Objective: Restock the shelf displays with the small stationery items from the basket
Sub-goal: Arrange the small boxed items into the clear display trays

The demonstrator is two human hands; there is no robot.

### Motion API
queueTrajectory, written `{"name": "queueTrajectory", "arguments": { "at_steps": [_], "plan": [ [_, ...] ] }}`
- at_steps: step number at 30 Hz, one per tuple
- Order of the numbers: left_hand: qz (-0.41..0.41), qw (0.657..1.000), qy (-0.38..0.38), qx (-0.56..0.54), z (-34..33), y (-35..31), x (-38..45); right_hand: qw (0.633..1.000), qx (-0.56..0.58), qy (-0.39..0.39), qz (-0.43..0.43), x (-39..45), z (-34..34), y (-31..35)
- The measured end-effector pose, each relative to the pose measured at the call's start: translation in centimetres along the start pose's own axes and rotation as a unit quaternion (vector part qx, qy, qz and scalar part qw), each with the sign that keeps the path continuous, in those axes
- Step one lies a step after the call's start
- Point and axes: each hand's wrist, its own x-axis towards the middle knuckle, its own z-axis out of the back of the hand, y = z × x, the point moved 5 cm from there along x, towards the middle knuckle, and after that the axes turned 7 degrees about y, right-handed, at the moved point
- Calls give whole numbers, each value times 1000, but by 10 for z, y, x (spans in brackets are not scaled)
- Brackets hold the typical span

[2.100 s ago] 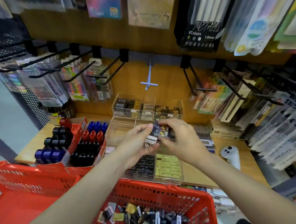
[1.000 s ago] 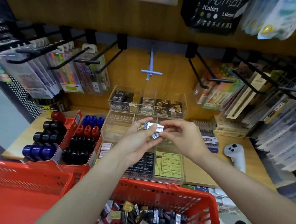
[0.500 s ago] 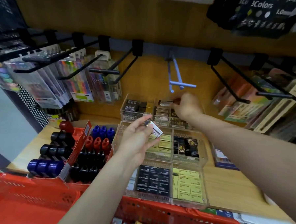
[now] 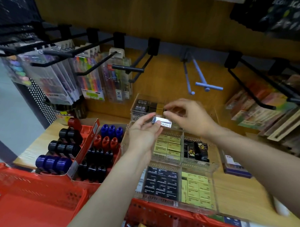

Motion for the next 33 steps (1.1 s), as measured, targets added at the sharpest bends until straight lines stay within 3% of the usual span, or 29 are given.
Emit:
{"name": "queueTrajectory", "arguments": {
  "at_steps": [8,10,11,13,14,17,20,25,28,31,33],
  "plan": [
    [-13,1000,21,1,-13,-2,-3,992,-106,29,68,-24,6,13],
    [-57,987,27,146,-13,-6,-2,991,-128,5,38,-19,11,3],
    [-104,953,18,283,-12,-12,-2,991,-134,-10,-3,-14,16,-6],
    [-199,828,17,523,-14,-19,-2,985,-144,-15,-97,-4,20,-24],
    [-218,778,36,588,-16,-17,0,981,-148,-8,-128,1,19,-31],
    [-188,688,97,694,-13,-1,13,975,-150,15,-165,18,7,-37],
    [-176,630,117,748,-8,11,20,966,-178,30,-183,31,-7,-39],
    [-177,617,116,758,-4,14,24,934,-274,29,-225,37,-13,-44],
    [-175,627,120,750,-4,13,25,952,-254,30,-166,27,-13,-34],
    [-170,634,123,744,-3,12,24,940,-306,109,-103,14,-23,-27],
    [-164,631,129,747,-2,12,24,923,-334,152,-119,11,-28,-31]
  ]
}}
